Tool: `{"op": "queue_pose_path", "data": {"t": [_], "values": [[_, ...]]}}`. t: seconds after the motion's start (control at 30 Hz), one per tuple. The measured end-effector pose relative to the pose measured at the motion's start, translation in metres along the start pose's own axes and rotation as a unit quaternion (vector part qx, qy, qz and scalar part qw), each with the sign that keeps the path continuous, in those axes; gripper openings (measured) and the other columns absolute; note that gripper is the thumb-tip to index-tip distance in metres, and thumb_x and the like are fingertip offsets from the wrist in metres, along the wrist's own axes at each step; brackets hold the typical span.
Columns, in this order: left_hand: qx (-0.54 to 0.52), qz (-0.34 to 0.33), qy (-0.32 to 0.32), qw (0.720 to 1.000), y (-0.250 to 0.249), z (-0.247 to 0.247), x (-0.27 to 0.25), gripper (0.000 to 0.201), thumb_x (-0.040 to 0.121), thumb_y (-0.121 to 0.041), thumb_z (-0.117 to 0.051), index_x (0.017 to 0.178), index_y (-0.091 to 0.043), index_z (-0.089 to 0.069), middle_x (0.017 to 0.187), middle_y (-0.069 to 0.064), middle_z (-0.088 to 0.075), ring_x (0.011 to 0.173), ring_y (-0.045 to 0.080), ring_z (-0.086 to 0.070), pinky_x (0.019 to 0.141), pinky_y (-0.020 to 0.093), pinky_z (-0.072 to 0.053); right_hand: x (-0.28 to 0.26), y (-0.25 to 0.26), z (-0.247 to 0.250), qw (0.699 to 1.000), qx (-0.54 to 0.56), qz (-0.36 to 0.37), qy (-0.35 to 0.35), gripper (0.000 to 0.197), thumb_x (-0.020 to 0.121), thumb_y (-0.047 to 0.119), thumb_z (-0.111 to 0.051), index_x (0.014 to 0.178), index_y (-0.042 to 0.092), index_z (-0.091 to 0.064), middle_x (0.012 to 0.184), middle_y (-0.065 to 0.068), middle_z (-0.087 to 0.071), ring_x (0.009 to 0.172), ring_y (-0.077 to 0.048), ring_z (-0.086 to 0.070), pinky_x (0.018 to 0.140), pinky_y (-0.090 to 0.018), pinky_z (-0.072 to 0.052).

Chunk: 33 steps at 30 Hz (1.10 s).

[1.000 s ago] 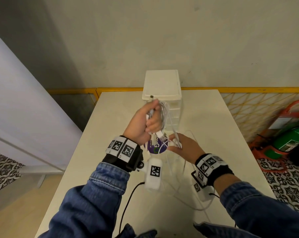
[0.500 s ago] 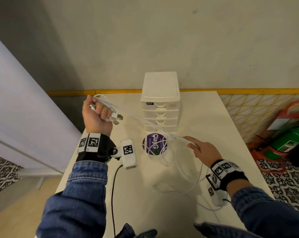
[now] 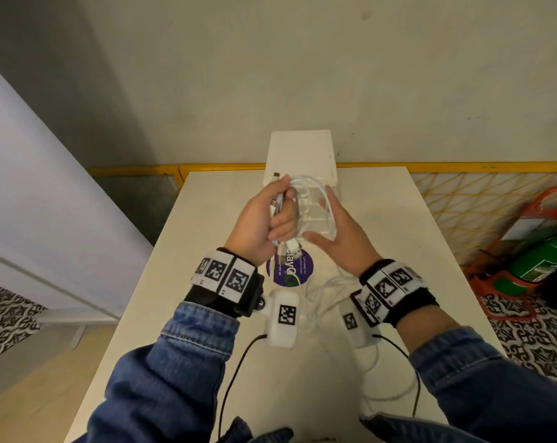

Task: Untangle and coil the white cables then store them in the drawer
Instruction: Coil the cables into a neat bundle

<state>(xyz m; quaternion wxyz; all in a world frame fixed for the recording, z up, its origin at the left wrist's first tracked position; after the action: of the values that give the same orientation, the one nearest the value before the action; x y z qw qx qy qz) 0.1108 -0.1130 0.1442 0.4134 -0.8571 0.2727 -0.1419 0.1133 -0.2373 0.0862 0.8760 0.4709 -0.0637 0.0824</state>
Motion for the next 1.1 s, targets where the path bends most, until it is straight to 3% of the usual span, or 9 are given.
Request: {"op": "queue_pose_path", "data": {"t": [0.1,0.23,0.37,0.5,0.63,0.77,0.9,1.0,1.1], "values": [[-0.034,0.031,0.04,0.998,0.006,-0.016,0.001,0.038,0.097,-0.029,-0.031,0.067,-0.013,-0.047,0.03,-0.007,-0.033,0.02,0.003,-0.026,0.029,0.015,-0.014,0.006,0.007,0.007,0.99,0.117,-0.04,-0.071,0.016,0.096,0.024,-0.044,0.102,0.022,-0.059,0.071,0.007,-0.057,0.062,-0.007,-0.052,0.065,-0.025,-0.042],[0.011,0.099,0.051,0.994,0.02,-0.01,-0.004,0.041,0.097,-0.031,-0.029,0.065,-0.014,-0.049,0.031,-0.007,-0.033,0.021,0.003,-0.025,0.03,0.014,-0.015,0.017,0.006,0.041,0.973,0.128,-0.042,-0.188,0.024,0.095,0.027,-0.044,0.081,0.022,-0.064,0.05,0.012,-0.047,0.049,-0.005,-0.042,0.056,-0.024,-0.034],[-0.004,0.162,0.111,0.98,0.032,-0.018,-0.017,0.038,0.093,-0.032,-0.033,0.066,-0.012,-0.051,0.032,-0.007,-0.034,0.023,0.009,-0.018,0.031,0.016,-0.014,0.026,0.009,0.043,0.988,0.067,-0.03,-0.136,0.022,0.094,0.017,-0.045,0.085,0.015,-0.065,0.063,0.016,-0.054,0.059,0.005,-0.049,0.063,-0.022,-0.036],[-0.062,0.117,0.157,0.979,0.016,-0.032,-0.016,0.037,0.091,-0.035,-0.039,0.066,-0.014,-0.055,0.036,-0.006,-0.023,0.026,0.011,-0.017,0.031,0.017,-0.014,0.019,-0.004,0.002,0.998,-0.048,-0.025,-0.016,0.034,0.097,0.026,-0.038,0.1,0.002,-0.062,0.096,-0.019,-0.066,0.088,-0.032,-0.06,0.082,-0.04,-0.047],[-0.198,0.044,0.176,0.963,-0.005,-0.028,-0.008,0.032,0.093,-0.028,-0.042,0.073,-0.006,-0.054,0.035,-0.002,-0.03,0.027,0.012,-0.023,0.035,0.02,-0.02,0.004,-0.017,-0.028,0.997,-0.018,-0.062,0.038,0.033,0.097,0.019,-0.042,0.065,0.025,-0.051,0.067,-0.007,-0.057,0.061,-0.021,-0.049,0.066,-0.033,-0.038],[-0.278,-0.096,0.078,0.953,-0.018,-0.006,0.003,0.037,0.096,-0.03,-0.038,0.071,-0.007,-0.054,0.034,0.0,-0.043,0.026,0.012,-0.028,0.033,0.022,-0.022,-0.004,-0.007,-0.048,0.999,-0.009,-0.021,0.045,0.024,0.094,0.021,-0.048,0.072,0.028,-0.052,0.056,0.005,-0.051,0.049,-0.006,-0.046,0.055,-0.025,-0.034],[-0.22,-0.233,-0.112,0.941,-0.044,0.028,0.008,0.051,0.095,-0.056,-0.027,0.068,-0.016,-0.042,0.039,-0.006,-0.034,0.032,0.008,-0.031,0.037,0.02,-0.027,-0.014,-0.004,-0.065,0.996,0.03,-0.007,0.082,0.014,0.09,0.016,-0.051,0.101,0.015,-0.06,0.089,0.005,-0.063,0.08,-0.013,-0.057,0.076,-0.026,-0.044],[-0.142,-0.268,-0.234,0.924,-0.048,0.048,0.004,0.052,0.091,-0.064,-0.029,0.066,-0.019,-0.039,0.046,-0.007,-0.026,0.039,0.009,-0.024,0.043,0.021,-0.023,-0.026,-0.003,-0.073,0.993,0.034,0.019,0.112,0.012,0.086,0.011,-0.054,0.09,0.009,-0.065,0.081,-0.007,-0.066,0.076,-0.019,-0.059,0.073,-0.028,-0.046],[-0.07,-0.271,-0.327,0.903,-0.046,0.063,-0.004,0.051,0.091,-0.064,-0.027,0.076,-0.017,-0.042,0.05,-0.006,-0.028,0.041,0.009,-0.023,0.044,0.022,-0.022,-0.031,-0.009,-0.07,0.986,-0.006,-0.008,0.164,0.022,0.087,0.014,-0.058,0.069,0.026,-0.059,0.062,0.012,-0.056,0.064,0.007,-0.055,0.063,-0.008,-0.035]]}}
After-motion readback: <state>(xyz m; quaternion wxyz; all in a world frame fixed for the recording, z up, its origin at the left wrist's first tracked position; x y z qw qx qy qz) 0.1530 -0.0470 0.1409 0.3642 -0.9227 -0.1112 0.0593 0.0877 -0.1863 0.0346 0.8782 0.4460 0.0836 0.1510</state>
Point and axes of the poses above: each hand's wrist, its own x-axis towards the middle knuckle, its own z-axis out of the back of the hand, y = z × x, the point moved 6 cm from there along x, towards the middle knuckle
